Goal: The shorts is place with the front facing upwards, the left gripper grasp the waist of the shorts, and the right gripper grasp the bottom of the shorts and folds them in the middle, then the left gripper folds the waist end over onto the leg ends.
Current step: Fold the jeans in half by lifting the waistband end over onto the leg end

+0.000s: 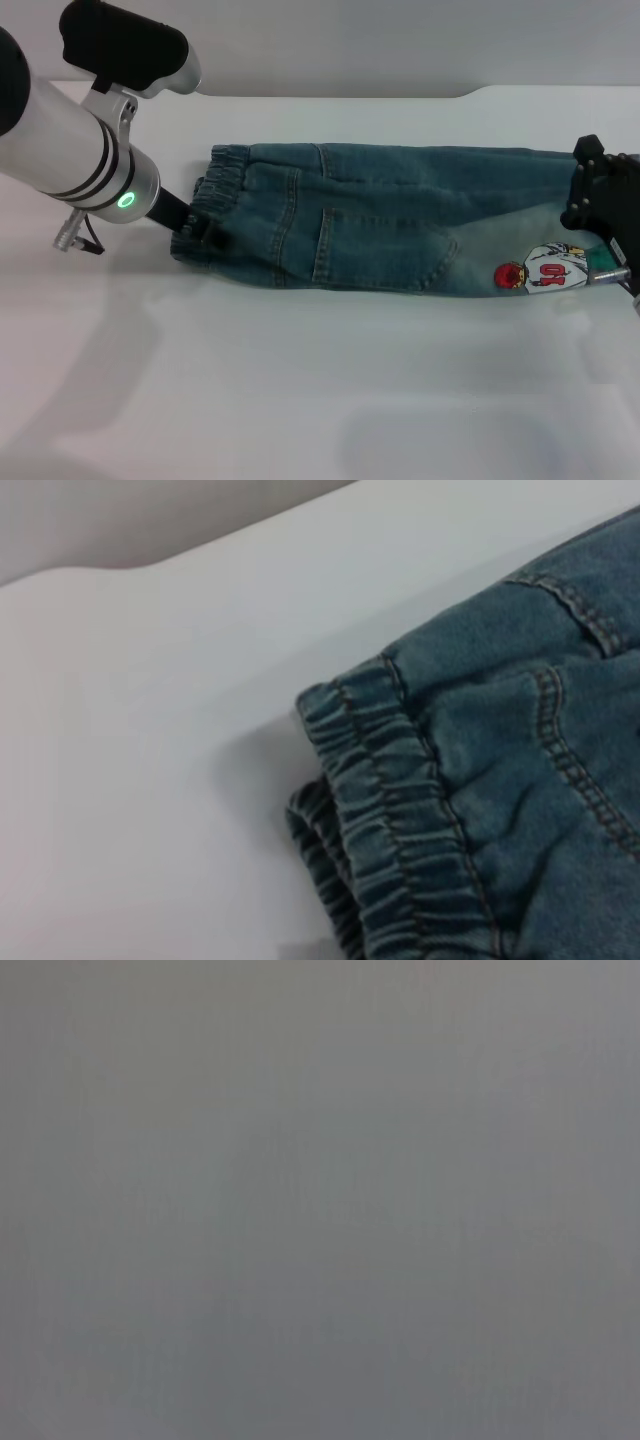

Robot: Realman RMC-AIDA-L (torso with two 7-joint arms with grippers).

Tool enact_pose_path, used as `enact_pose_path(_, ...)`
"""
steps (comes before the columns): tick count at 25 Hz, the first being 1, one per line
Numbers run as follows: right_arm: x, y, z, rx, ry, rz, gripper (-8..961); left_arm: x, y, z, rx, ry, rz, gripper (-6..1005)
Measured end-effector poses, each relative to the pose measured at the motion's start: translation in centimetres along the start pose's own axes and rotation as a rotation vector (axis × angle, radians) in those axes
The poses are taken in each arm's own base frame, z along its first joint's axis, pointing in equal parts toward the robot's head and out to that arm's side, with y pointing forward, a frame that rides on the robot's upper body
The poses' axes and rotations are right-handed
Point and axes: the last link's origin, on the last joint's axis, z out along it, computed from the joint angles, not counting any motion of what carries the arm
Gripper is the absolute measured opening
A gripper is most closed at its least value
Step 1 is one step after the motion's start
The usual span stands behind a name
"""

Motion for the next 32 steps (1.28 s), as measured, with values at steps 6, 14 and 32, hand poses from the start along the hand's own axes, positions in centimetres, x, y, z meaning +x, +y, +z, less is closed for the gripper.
enact_pose_path(6,0.0,0.1,0.0,-0.002,0.0,0.001,-2,0.1,-0.1,0.3,0.005,0.005,0.003,839)
enact_pose_path(14,-0.2,0.2,0.0,-0.005,-0.008,0.005,-2,-0.4,-0.1,1.0,-0.009,-0.018,-0.014,838)
enact_pose_path(32,-0.4,0.1,-0.2,0.0,-0.013,0.009,-2,-0.5,0.0,1.2,-0.039,-0.009,0.0,789)
